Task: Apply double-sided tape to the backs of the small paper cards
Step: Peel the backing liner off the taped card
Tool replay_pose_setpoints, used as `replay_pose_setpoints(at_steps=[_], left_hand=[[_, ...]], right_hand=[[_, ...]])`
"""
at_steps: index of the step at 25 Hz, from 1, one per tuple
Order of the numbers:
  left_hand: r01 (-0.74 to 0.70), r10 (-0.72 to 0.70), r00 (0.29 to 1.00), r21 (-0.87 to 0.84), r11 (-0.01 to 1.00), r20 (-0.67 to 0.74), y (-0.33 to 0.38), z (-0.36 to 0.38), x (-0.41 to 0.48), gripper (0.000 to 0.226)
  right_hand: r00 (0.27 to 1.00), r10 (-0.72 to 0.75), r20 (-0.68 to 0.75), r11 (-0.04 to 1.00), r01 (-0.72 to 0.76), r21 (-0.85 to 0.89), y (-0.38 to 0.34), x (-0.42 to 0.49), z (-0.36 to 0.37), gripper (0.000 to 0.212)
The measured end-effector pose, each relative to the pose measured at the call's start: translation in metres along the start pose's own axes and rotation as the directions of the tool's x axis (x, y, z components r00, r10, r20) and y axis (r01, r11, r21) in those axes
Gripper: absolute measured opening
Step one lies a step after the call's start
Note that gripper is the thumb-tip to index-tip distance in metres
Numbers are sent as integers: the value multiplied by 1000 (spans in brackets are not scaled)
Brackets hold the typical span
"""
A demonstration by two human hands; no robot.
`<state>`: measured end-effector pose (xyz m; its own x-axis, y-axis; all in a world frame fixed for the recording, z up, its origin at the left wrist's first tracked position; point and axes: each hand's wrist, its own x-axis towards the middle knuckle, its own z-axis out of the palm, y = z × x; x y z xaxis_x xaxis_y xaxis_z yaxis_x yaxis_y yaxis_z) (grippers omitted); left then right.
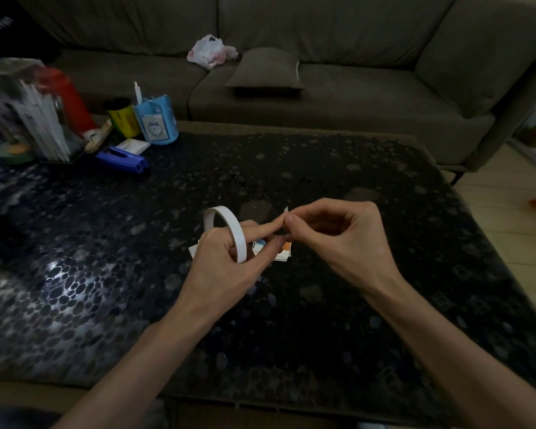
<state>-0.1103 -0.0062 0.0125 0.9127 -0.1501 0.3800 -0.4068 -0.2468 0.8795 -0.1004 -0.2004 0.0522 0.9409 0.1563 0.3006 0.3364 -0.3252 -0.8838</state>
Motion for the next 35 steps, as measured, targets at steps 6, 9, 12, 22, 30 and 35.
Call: replay_pose_setpoints(at_steps=[6,9,12,22,30,35], left_hand=[[-15,15,1000,-6,1000,6,-1,0,0,33],[-8,8,1000,-12,1000,-2,0,0,1,32],[14,-14,1000,-60,998,1,3,-1,0,24],[-20,12,999,-164,986,-48,8,0,0,28],[-17,11,999,-144,989,-40,10,0,0,28],[-4,0,999,-107,994,-34,10,-1,-1,31]], right_hand=[[1000,-2,-4,1000,2,-1,-2,0,1,9],[1000,-7,-6,1000,7,4,-2,0,1,9],[1000,-2,8,1000,2,10,-1,0,1,8],[1000,-26,6,1000,26,9,-2,-1,3,9],[1000,-13,6,999,13,41,-4,-1,2,7],[1000,-13,-2,998,13,54,-1,-1,2,6]])
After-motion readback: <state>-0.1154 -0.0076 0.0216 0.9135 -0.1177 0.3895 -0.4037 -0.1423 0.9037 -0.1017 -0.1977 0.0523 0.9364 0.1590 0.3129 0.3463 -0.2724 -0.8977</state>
